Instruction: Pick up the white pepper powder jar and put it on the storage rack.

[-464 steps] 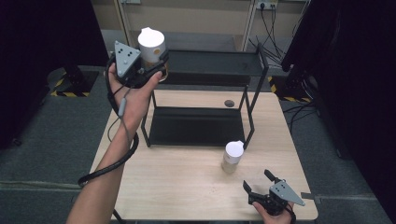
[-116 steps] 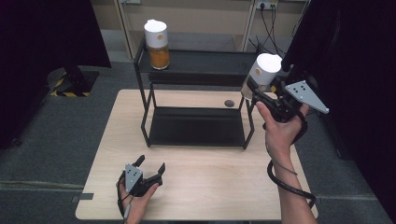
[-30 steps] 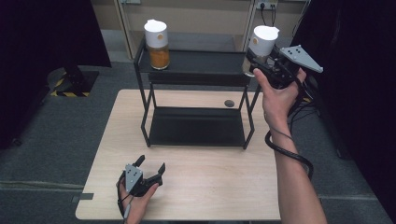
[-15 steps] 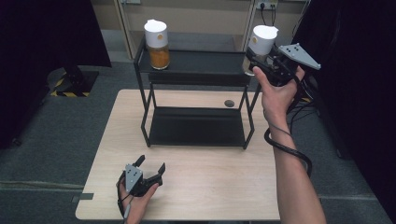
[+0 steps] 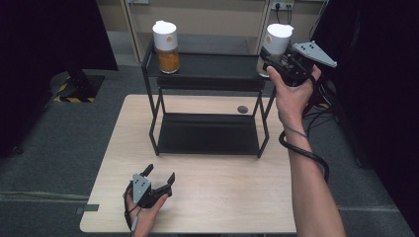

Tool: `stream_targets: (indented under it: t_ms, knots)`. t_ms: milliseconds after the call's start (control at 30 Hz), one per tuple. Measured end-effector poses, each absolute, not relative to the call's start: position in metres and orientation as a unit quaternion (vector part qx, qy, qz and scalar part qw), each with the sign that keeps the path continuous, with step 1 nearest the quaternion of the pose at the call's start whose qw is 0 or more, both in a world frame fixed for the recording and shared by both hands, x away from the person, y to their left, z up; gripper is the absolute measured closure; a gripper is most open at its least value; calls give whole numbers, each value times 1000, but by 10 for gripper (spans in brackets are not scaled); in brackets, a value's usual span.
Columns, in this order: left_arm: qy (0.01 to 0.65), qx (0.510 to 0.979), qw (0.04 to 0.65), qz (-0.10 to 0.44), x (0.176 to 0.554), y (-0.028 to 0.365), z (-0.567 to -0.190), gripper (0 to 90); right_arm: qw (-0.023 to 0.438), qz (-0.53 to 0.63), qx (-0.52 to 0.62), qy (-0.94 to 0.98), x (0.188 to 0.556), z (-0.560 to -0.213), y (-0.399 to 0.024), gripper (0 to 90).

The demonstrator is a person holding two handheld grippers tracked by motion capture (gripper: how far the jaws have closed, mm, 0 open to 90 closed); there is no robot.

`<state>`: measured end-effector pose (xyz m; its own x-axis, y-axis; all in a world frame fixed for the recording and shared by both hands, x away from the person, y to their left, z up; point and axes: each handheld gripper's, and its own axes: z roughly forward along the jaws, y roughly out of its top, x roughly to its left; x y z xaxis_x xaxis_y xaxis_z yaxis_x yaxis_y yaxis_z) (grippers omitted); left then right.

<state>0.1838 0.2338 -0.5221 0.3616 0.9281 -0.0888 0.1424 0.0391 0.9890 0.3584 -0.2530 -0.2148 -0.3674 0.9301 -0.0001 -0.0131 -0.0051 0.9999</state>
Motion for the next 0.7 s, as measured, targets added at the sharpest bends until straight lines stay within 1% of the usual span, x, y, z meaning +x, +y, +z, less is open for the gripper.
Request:
stream_targets:
  t_ms: [700]
  knots:
    - [446,599,567,347,184,234,-522,130,401,575,402,588,376,-212,-251,306]
